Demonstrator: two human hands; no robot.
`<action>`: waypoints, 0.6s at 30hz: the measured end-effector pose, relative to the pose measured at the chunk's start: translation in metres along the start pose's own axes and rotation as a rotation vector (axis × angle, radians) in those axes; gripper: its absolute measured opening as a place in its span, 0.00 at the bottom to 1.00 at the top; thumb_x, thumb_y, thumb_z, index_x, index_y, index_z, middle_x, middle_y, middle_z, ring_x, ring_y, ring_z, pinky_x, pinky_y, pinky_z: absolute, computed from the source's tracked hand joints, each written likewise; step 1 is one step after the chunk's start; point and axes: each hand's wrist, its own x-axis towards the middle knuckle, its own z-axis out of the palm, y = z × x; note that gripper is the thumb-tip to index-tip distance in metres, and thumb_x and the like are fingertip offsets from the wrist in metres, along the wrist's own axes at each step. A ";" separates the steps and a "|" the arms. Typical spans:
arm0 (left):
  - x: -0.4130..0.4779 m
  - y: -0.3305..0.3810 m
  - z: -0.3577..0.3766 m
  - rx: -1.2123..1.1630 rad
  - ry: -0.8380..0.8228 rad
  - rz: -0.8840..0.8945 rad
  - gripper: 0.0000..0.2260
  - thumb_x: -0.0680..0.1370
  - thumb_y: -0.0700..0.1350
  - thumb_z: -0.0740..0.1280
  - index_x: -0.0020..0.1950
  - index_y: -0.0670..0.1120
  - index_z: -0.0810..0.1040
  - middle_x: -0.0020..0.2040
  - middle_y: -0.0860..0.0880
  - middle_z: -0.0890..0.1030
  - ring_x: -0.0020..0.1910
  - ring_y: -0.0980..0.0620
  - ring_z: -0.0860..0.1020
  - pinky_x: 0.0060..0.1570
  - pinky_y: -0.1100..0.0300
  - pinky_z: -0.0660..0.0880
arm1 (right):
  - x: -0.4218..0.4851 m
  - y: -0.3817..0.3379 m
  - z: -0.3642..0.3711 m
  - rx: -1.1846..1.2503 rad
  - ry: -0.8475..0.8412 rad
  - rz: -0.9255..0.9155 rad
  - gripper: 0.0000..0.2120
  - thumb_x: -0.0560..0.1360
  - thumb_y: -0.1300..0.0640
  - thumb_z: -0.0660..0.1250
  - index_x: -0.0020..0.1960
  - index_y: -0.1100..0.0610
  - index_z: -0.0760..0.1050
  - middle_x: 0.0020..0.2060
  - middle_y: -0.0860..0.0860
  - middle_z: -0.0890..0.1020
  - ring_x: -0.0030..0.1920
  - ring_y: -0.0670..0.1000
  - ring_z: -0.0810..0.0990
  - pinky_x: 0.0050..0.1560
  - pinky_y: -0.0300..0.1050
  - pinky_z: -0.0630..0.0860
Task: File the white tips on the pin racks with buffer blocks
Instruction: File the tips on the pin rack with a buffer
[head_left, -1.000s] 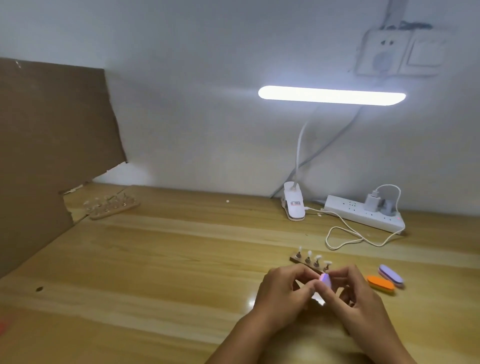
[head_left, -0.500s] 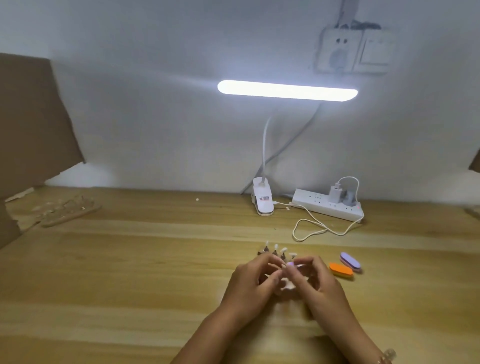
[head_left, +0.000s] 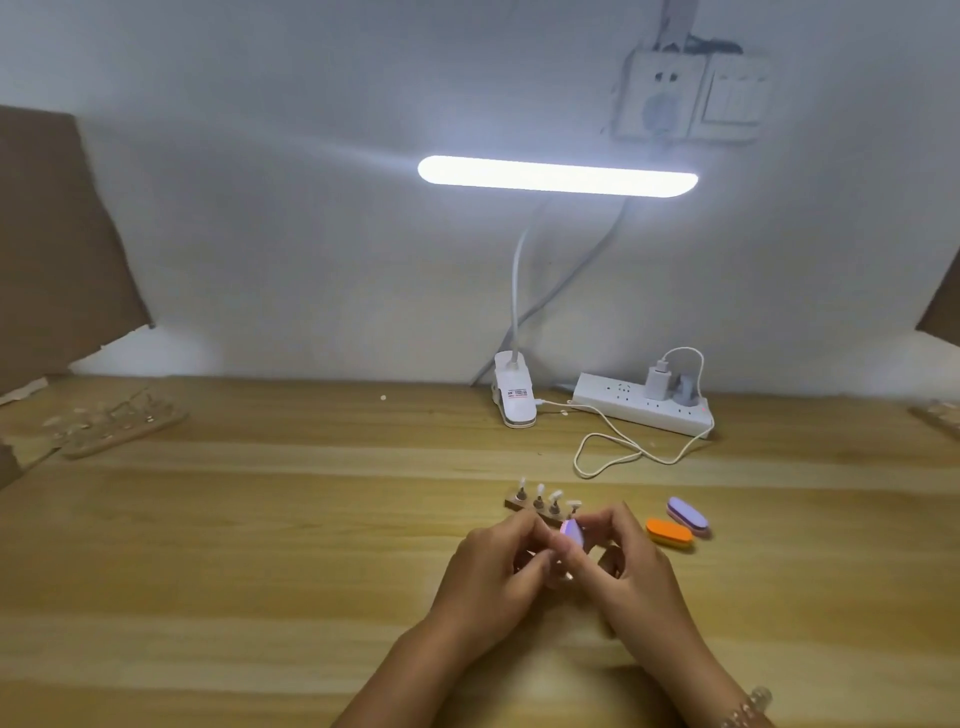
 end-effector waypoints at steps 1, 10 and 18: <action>0.001 0.000 -0.001 -0.016 0.004 -0.011 0.03 0.76 0.48 0.66 0.45 0.49 0.77 0.38 0.56 0.84 0.38 0.56 0.83 0.43 0.48 0.80 | -0.001 -0.001 0.000 0.003 -0.011 -0.001 0.15 0.68 0.42 0.72 0.44 0.52 0.75 0.39 0.45 0.82 0.29 0.47 0.73 0.31 0.37 0.68; 0.001 0.003 0.000 0.011 0.017 -0.003 0.06 0.74 0.55 0.66 0.46 0.54 0.78 0.39 0.60 0.83 0.38 0.57 0.82 0.42 0.50 0.79 | -0.002 -0.002 0.001 -0.041 0.042 0.035 0.20 0.66 0.34 0.68 0.43 0.51 0.72 0.36 0.46 0.80 0.28 0.43 0.70 0.34 0.40 0.68; 0.001 0.003 0.000 -0.125 -0.005 -0.074 0.05 0.73 0.54 0.65 0.44 0.54 0.77 0.39 0.55 0.85 0.34 0.54 0.83 0.41 0.50 0.81 | -0.003 -0.006 0.004 -0.120 0.090 0.019 0.22 0.65 0.32 0.65 0.45 0.49 0.72 0.41 0.38 0.80 0.29 0.44 0.71 0.34 0.41 0.69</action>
